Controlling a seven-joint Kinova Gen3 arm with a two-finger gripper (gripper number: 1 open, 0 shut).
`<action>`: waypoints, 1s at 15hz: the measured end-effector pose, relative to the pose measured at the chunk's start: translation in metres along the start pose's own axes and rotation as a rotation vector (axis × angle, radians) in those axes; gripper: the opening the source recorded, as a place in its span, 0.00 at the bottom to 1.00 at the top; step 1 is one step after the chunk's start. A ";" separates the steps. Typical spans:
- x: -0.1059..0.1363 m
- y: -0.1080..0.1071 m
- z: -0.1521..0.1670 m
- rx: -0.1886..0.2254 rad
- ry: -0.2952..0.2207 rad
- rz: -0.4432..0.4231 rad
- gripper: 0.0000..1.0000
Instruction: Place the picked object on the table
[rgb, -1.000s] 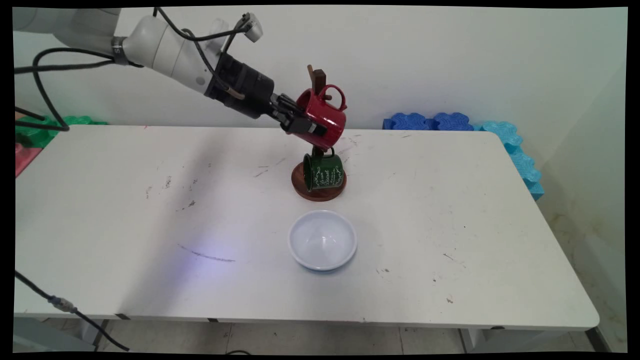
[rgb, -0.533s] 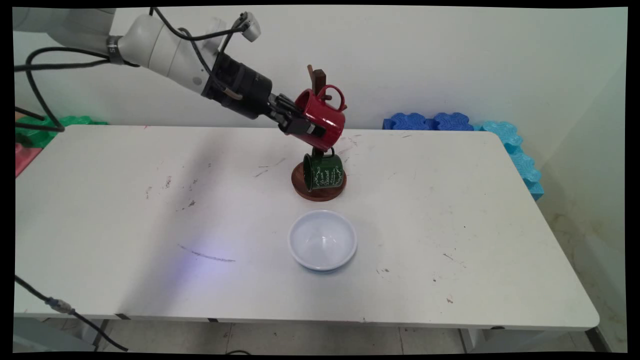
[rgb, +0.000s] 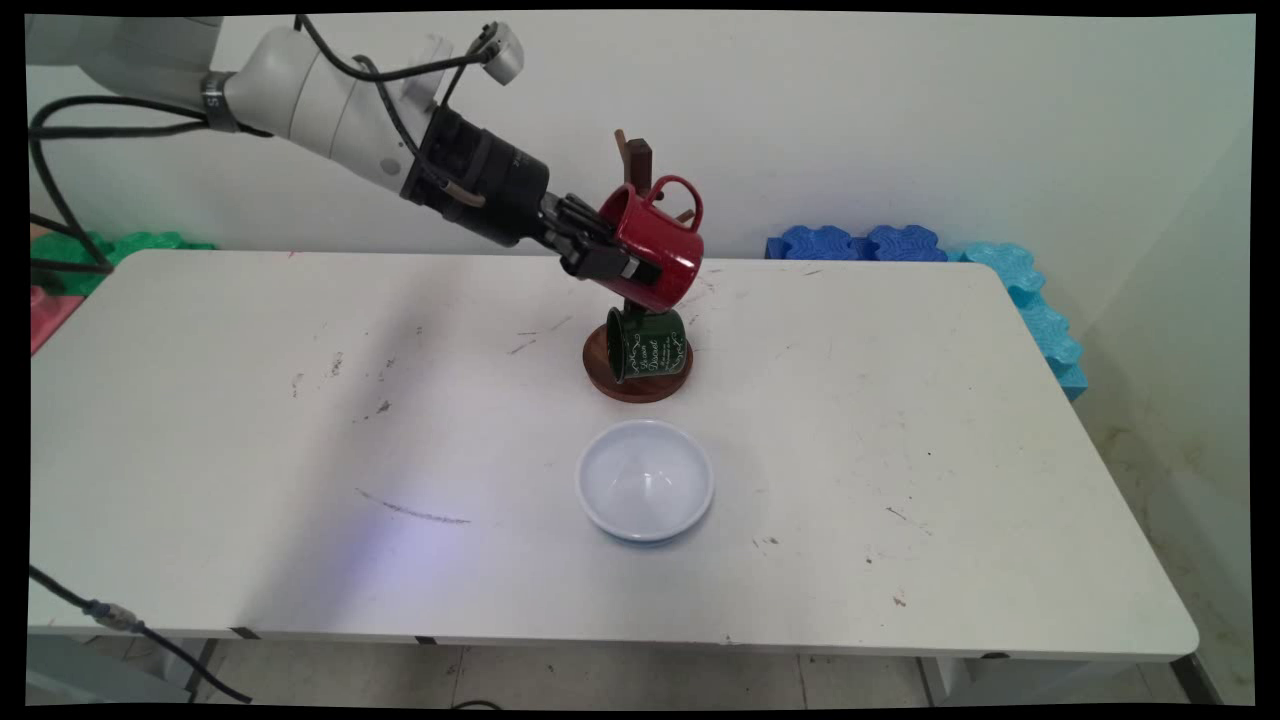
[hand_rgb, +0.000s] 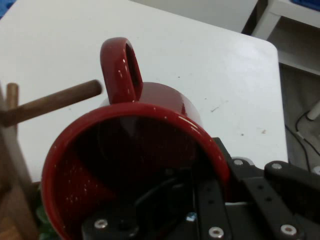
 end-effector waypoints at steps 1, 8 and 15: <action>0.000 0.003 0.000 -0.005 0.000 0.002 0.00; -0.003 0.019 -0.008 -0.013 -0.019 0.037 0.00; -0.020 0.024 -0.031 0.018 -0.091 0.118 0.00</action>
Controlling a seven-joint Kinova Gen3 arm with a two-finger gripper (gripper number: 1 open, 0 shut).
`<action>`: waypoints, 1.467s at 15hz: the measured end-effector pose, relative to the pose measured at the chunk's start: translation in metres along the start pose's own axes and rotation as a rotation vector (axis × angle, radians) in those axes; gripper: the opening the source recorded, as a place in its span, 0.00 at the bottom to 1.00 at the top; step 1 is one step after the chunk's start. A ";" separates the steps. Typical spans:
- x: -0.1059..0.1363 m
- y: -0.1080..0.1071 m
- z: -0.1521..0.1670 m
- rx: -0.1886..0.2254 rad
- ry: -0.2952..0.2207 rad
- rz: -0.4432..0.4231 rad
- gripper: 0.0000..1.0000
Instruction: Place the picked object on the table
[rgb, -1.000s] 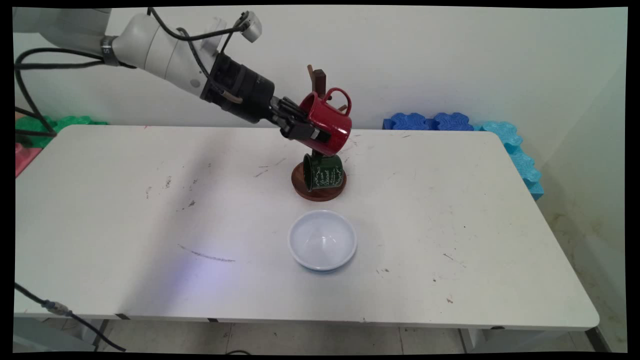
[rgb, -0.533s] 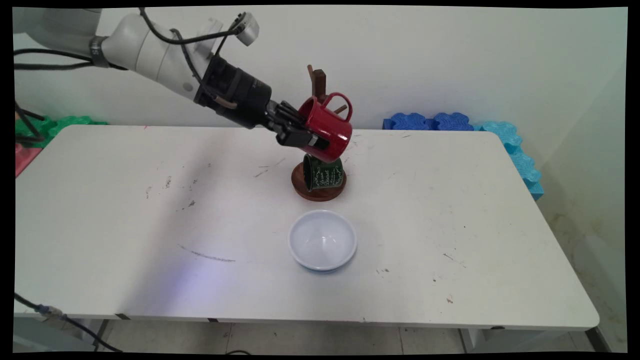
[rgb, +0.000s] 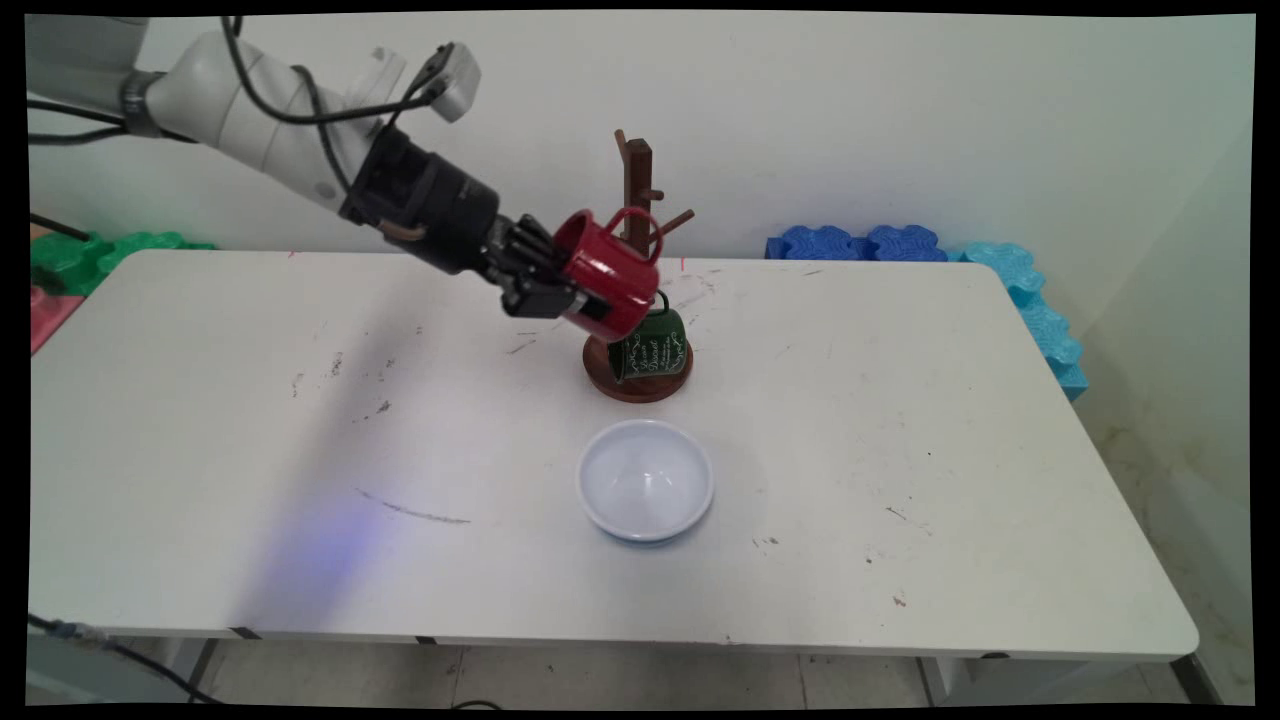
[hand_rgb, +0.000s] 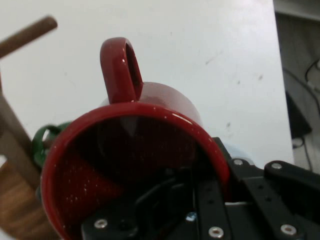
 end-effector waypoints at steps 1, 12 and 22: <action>-0.004 0.000 -0.004 0.006 -0.013 0.012 0.00; -0.043 -0.017 -0.043 0.091 -0.158 0.126 0.00; -0.083 -0.044 -0.051 0.184 -0.294 0.240 0.00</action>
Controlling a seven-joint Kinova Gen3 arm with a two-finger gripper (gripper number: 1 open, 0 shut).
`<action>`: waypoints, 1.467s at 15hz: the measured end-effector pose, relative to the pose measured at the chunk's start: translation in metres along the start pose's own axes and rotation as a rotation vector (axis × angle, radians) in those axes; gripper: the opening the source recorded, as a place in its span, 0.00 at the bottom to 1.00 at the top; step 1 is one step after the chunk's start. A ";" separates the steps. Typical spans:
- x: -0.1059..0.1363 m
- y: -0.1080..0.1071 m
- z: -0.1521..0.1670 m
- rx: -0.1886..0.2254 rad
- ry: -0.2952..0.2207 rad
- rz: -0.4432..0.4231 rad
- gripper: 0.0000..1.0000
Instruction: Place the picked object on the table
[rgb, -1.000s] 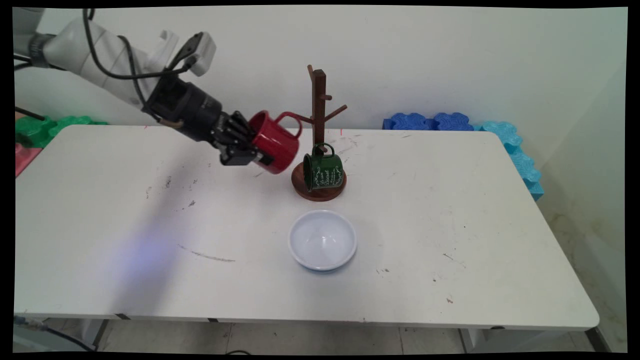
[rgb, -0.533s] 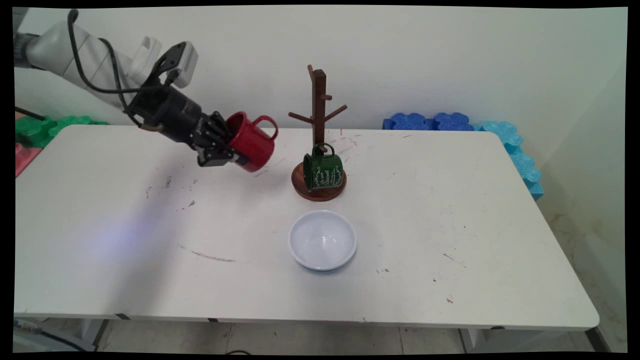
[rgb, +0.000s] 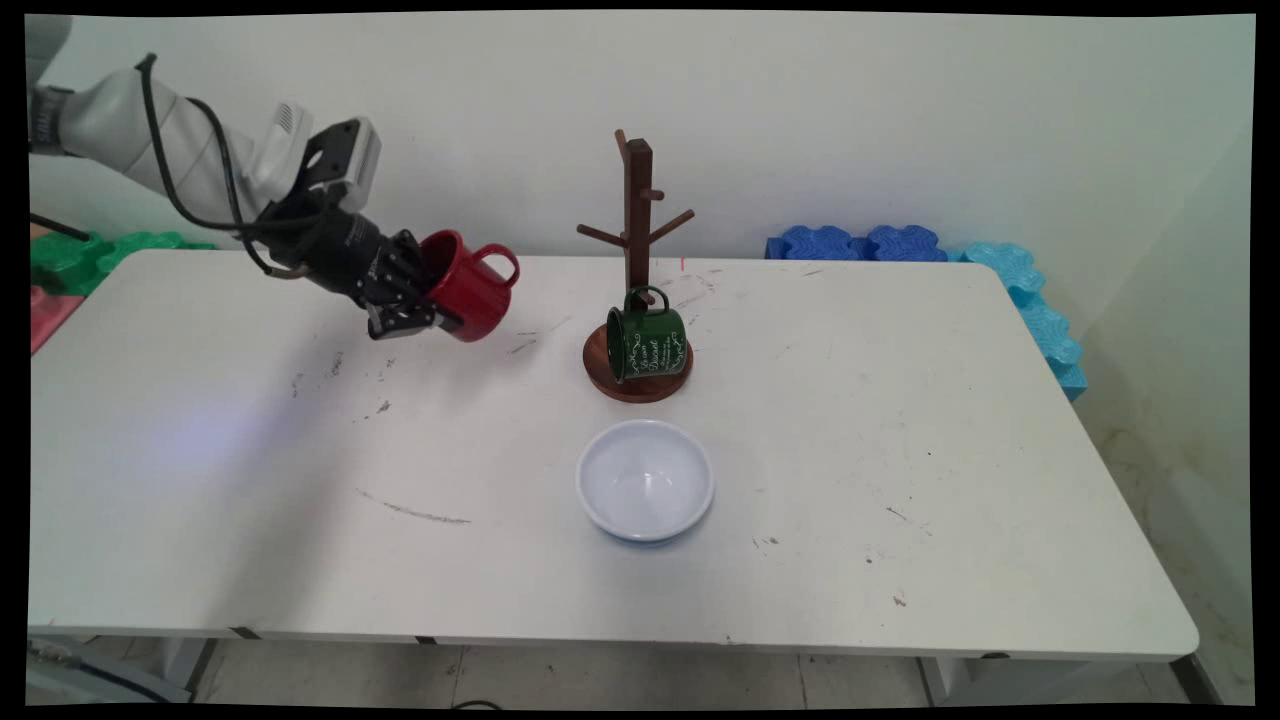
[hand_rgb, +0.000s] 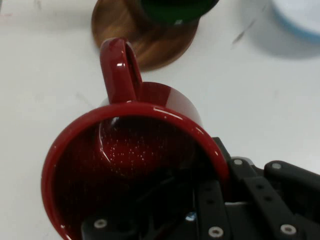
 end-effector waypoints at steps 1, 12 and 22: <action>-0.004 -0.002 0.003 0.009 -0.015 0.013 0.00; -0.031 -0.014 0.044 0.032 -0.130 0.099 0.00; -0.035 -0.015 0.074 -0.005 -0.177 0.138 0.00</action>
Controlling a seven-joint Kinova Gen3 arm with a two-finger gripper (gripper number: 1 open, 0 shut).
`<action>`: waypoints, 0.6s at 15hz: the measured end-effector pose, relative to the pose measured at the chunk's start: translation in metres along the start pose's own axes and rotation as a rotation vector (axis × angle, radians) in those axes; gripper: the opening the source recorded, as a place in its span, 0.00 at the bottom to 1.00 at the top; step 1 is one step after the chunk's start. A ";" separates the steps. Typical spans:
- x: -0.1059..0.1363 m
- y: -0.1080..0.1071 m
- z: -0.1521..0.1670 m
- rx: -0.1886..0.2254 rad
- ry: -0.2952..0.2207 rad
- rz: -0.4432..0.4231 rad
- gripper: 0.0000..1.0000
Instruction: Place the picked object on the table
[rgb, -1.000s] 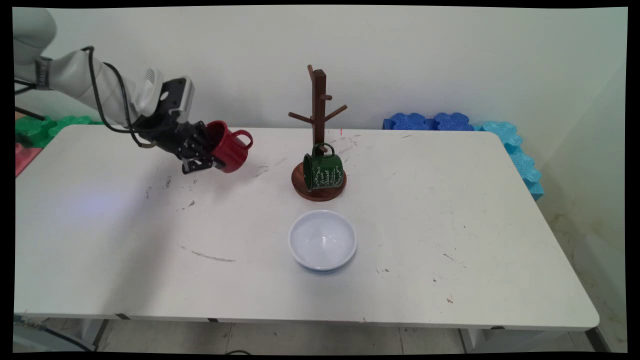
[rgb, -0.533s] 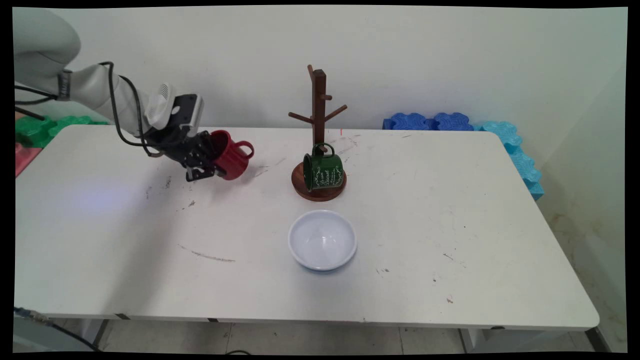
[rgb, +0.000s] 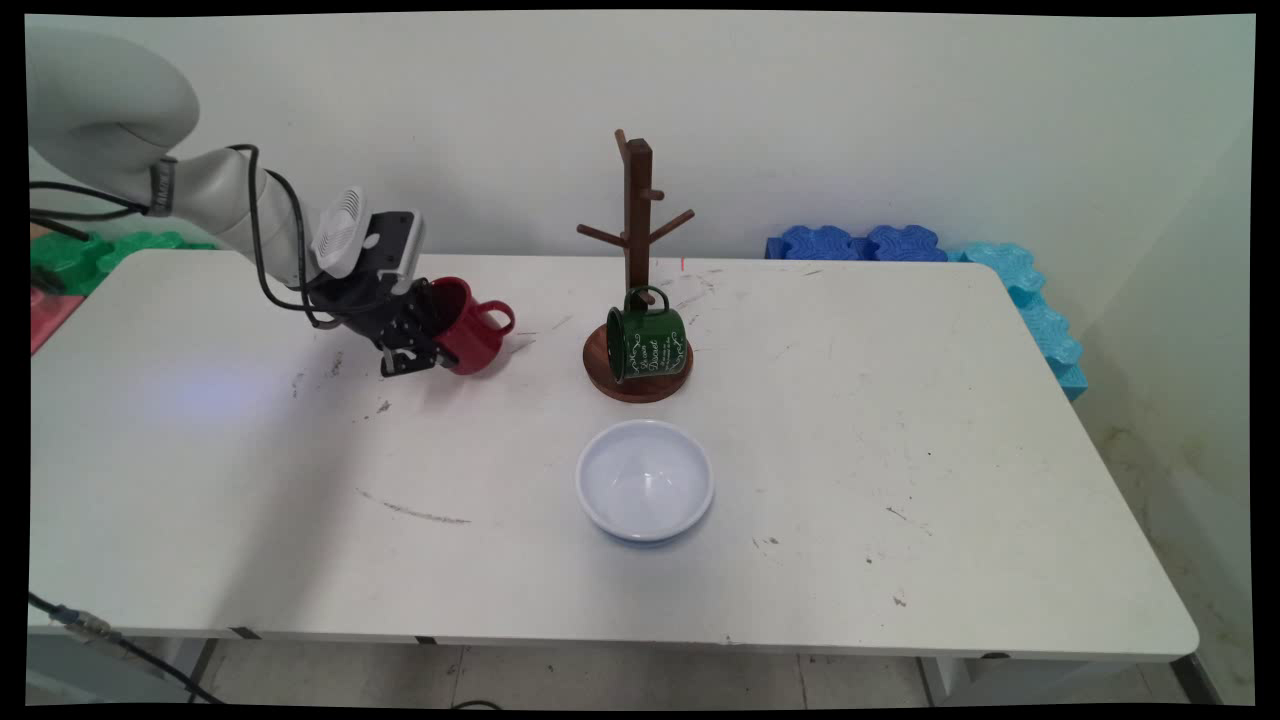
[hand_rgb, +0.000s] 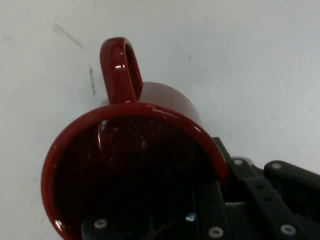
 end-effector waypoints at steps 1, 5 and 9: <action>0.000 0.000 0.002 -0.003 -0.003 0.003 0.00; 0.000 -0.001 0.008 -0.012 -0.012 0.015 0.00; 0.000 -0.001 0.012 -0.017 -0.018 0.023 0.00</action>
